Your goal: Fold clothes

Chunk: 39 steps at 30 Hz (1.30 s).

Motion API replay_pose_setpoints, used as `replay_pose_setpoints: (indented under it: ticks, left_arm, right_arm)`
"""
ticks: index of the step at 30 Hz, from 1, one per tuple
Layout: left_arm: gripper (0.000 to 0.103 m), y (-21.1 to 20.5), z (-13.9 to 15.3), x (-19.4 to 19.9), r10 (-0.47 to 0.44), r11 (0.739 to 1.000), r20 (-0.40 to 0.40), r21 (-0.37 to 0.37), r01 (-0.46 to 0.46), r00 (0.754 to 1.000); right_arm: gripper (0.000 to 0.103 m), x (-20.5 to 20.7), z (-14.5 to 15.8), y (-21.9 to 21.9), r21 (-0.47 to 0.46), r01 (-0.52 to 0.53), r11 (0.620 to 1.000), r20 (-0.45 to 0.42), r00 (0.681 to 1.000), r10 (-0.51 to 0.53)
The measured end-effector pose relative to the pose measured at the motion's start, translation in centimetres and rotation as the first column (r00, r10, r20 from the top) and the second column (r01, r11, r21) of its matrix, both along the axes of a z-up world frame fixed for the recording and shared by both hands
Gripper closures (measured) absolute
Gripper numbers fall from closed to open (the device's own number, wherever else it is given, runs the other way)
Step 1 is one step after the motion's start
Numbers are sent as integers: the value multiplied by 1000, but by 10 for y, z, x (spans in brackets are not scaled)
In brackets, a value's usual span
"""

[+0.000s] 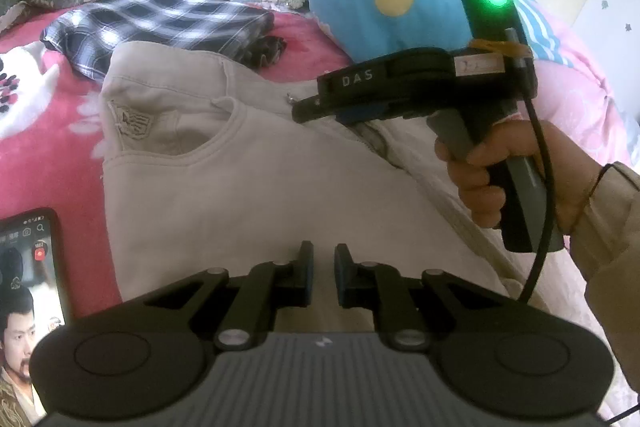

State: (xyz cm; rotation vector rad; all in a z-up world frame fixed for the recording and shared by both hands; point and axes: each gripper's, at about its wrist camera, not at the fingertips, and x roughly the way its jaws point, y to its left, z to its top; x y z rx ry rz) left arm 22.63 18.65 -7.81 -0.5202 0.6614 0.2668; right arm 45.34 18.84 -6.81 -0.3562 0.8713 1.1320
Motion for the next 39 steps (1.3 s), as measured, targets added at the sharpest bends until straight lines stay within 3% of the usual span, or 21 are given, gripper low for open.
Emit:
replay_pose_setpoints:
  ticks: [9,15,17,18,25,33,39]
  left_arm:
    - [91,-1,0,0,3,1000,0,4,-3,1000]
    - [91,-1,1,0,5,1000,0,3,-5,1000]
    - [91,-1,1,0,5,1000,0,3,-5,1000]
    - [91,0,1,0,5,1000,0,3,-5,1000]
    - [91,3,1,1,13,1000,-1,10,-13,1000]
    - [91,6,0,3,26,999,-3,18,-26,1000]
    - [93,6,-1,4,27,999,-6,21,-27,1000]
  right_arm:
    - [49,4,-9,19,13,-4,1000,4,1000,3]
    - [61,-7,-7,26,-34,-30,999,43,999,32]
    - [83,-13,-5,27,-38,-28,999,85,996,31]
    - [89,-18,-2,27,-39,-30,999,113,993,34]
    - [94,-34,11,24,-1,36,999,299,954,-34]
    - [95,-28,8,29,29,68,997,319,945,-73]
    - [97,-24,-12,38,31,79,996,305,949,-84]
